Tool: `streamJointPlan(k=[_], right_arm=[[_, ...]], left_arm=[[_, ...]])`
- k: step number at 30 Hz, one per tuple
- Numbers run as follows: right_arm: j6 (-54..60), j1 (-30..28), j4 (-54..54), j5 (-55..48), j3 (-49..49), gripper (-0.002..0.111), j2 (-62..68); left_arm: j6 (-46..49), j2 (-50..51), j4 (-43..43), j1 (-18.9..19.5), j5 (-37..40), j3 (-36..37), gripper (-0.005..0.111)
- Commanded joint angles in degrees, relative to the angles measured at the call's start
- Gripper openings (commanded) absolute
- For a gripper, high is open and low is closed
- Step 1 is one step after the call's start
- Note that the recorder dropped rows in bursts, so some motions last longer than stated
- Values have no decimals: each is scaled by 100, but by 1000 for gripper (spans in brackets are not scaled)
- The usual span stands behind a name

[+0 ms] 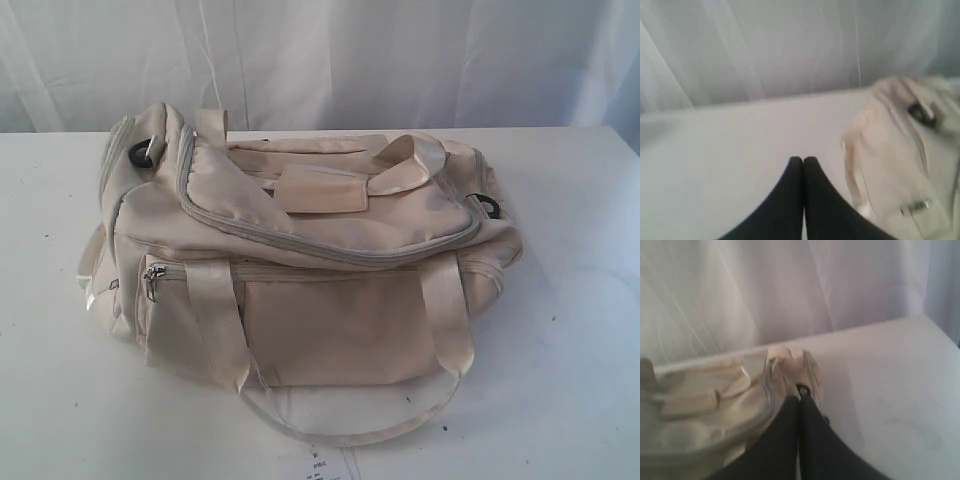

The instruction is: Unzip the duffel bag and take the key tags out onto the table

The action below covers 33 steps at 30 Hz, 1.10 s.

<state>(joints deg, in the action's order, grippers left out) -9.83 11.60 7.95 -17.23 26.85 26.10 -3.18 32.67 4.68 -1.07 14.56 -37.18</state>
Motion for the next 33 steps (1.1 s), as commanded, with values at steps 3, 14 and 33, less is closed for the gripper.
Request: streamJointPlan(k=[3,14,33], right_arm=[[2366,52,1423,-2380,1925,0,2373],[3117,136,2344,-2512,3305,26,4916],[4025,732,3105,-1198,5615,64,8290]], left_arm=[[3050,1998,-2813,-506,3100,-1598,0],[4931,3559,-5455,-640,2891,-1822,0],[4955,3979,-5971,-640,2801,-1822,0]])
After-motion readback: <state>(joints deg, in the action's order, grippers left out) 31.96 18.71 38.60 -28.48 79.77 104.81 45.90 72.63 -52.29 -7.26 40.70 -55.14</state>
